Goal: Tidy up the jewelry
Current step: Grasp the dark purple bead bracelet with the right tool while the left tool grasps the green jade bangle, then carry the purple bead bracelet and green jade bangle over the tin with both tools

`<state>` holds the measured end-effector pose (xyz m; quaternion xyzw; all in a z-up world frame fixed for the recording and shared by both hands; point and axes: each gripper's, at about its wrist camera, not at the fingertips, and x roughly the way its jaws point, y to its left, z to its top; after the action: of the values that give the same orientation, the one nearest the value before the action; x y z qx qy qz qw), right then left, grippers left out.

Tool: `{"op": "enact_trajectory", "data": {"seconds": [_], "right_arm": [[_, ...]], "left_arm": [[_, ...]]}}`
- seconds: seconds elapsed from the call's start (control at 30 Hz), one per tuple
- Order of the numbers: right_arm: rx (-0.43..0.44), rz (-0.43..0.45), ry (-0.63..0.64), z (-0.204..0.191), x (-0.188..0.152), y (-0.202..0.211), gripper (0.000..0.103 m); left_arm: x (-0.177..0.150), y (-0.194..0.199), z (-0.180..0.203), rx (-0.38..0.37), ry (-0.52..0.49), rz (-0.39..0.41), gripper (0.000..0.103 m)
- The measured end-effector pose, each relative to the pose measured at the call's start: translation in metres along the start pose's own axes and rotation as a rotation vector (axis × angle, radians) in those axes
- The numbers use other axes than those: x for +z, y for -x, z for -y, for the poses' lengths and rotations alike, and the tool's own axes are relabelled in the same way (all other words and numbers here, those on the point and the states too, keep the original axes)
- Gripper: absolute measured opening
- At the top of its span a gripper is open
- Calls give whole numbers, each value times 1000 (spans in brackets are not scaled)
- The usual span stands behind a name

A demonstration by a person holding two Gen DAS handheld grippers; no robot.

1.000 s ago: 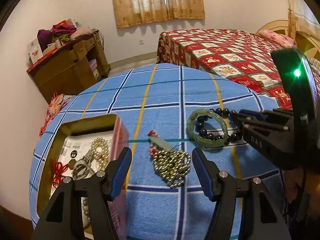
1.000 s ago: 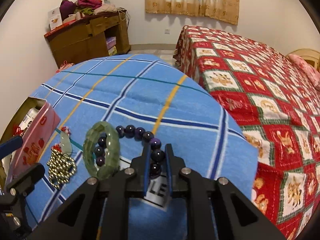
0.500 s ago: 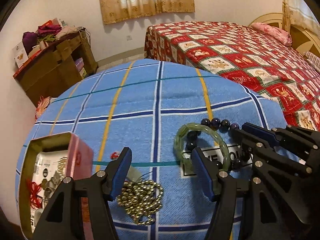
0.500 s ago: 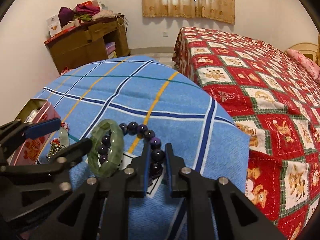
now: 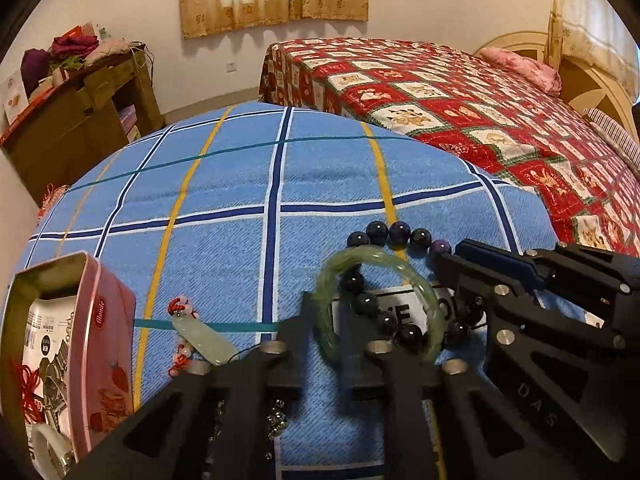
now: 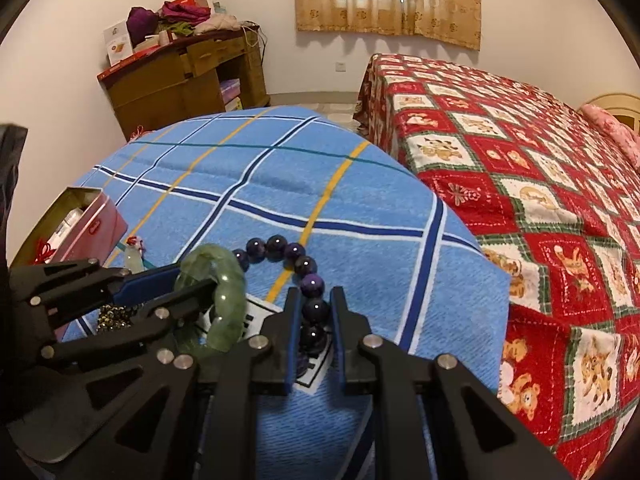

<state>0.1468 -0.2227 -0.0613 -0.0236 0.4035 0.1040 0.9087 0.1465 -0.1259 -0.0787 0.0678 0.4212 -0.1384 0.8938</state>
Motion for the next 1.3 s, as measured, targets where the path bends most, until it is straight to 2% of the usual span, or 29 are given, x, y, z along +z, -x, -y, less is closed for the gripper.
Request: {"op": "enact_trajectory", "data": {"seconds": [0.2, 0.47, 0.73, 0.87, 0.9, 0.93, 1.03, 1.1, 1.3], "right_arm": [[1, 3, -2, 0, 0, 1, 16], [14, 32, -8, 1, -1, 6, 16], [29, 35, -2, 0, -1, 6, 16], [17, 12, 7, -2, 2, 2, 18], [20, 4, 10, -3, 2, 1, 26], [23, -6, 22, -5, 2, -1, 28], [-17, -41, 100, -18, 3, -7, 27], [-27, -56, 126, -23, 3, -10, 17], [36, -32, 103, -32, 11, 2, 17]], "left_arm": [[-5, 24, -10, -33, 20, 61, 6], [-3, 75, -29, -38, 59, 175, 5], [-8, 121, -71, 32, 114, 251, 5], [-15, 131, -98, 76, 150, 253, 5], [-18, 133, -107, 91, 165, 251, 5], [-21, 133, -116, 104, 179, 245, 5], [-28, 129, -135, 128, 216, 221, 5], [-33, 128, -144, 142, 225, 208, 5], [-41, 124, -169, 169, 250, 181, 5]]}}
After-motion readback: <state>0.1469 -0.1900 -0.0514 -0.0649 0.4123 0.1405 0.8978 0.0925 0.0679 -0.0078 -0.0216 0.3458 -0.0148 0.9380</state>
